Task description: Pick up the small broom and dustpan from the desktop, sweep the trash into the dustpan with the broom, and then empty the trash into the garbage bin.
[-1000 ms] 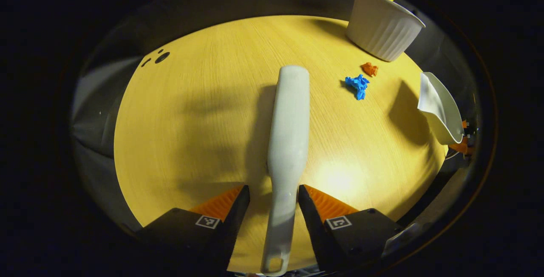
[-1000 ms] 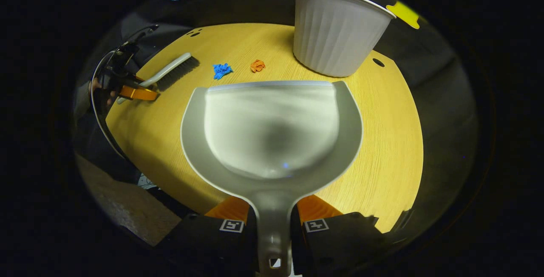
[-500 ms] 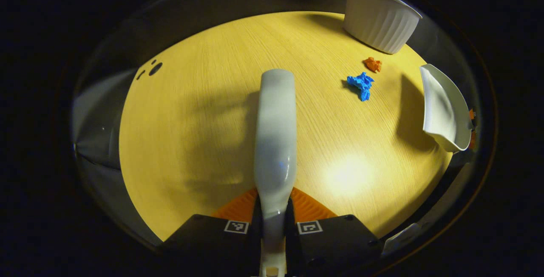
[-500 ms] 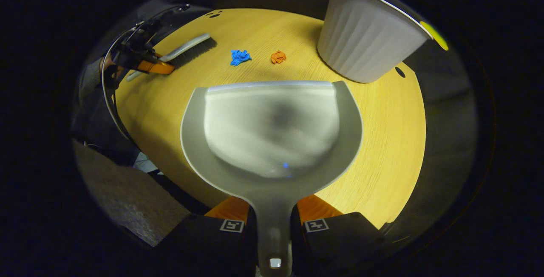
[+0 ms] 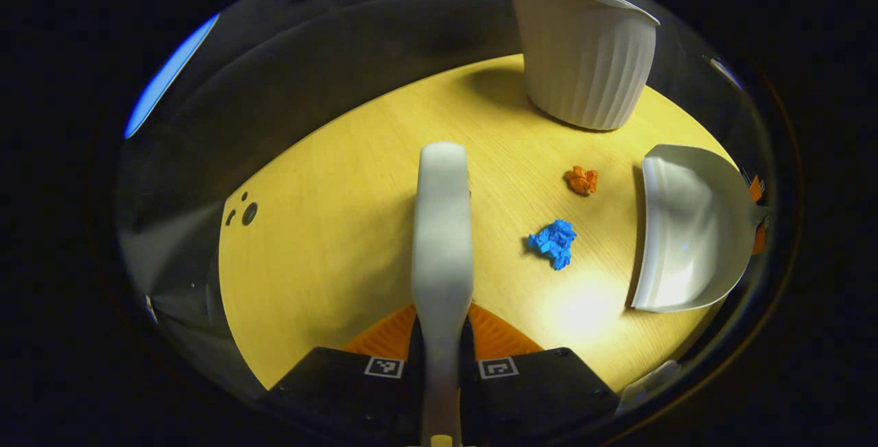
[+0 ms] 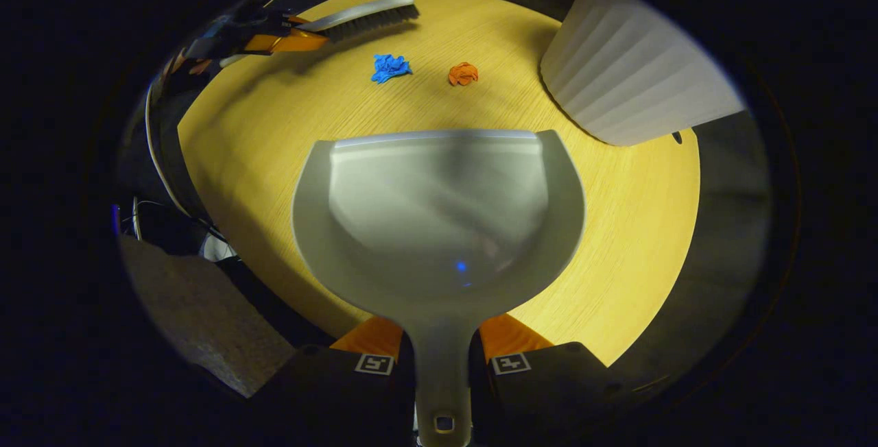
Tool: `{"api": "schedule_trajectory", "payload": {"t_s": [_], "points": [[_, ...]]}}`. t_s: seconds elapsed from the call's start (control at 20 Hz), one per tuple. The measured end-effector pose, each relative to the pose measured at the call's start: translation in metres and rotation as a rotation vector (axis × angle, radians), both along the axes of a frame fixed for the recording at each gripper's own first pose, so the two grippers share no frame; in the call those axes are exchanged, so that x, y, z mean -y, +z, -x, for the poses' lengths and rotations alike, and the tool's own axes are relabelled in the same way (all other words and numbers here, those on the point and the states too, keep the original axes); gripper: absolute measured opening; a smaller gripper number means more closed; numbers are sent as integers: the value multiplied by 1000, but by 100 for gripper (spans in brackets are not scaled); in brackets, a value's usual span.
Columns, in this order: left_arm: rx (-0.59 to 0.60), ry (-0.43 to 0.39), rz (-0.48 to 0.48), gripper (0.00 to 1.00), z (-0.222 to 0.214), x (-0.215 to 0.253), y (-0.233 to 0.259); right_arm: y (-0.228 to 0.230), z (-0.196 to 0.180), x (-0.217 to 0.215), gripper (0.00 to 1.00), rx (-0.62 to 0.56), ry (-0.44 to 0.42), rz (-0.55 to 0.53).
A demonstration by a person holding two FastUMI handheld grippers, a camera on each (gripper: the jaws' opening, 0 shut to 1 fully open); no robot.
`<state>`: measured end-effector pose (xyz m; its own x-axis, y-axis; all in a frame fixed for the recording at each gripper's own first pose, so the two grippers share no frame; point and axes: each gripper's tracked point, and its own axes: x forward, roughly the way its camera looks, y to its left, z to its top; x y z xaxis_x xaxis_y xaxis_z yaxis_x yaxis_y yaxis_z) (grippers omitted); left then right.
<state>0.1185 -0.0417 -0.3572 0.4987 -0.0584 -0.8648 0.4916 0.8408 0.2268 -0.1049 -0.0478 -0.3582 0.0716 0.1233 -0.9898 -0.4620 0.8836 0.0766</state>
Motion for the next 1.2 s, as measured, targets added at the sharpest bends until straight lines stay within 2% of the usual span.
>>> {"api": "schedule_trajectory", "payload": {"t_s": [0.2,0.4,0.6,0.65,0.7,0.75,0.8,0.95,1.05,1.15,1.2], "points": [[-44,-66,-39,25,-8,22,-19,-3,-4,-3,36,-10,0,-6],[-65,-136,-27,25,-11,50,-22,-7,-10,-7,36,-9,-4,-21],[-120,-240,52,25,3,88,-23,-10,-14,-5,36,-12,-3,-36],[-138,-264,76,25,9,99,-23,-10,-14,-5,40,-8,-2,-38],[-157,-287,100,23,16,108,-21,-10,-13,-5,36,-6,-3,-40],[-174,-307,123,25,23,116,-19,-10,-13,-5,36,0,-2,-44],[-205,-311,160,23,30,124,-20,-11,-13,-5,37,7,-4,-49],[-298,-313,265,25,55,144,-17,-14,-11,-4,38,38,-9,-64],[-374,-270,348,25,74,158,-13,-19,-11,-4,40,63,-19,-77],[-437,-210,436,22,86,169,-7,-27,-9,-5,33,97,-29,-91],[-433,-191,451,22,84,168,-4,-28,-8,-4,33,113,-33,-95]]}}
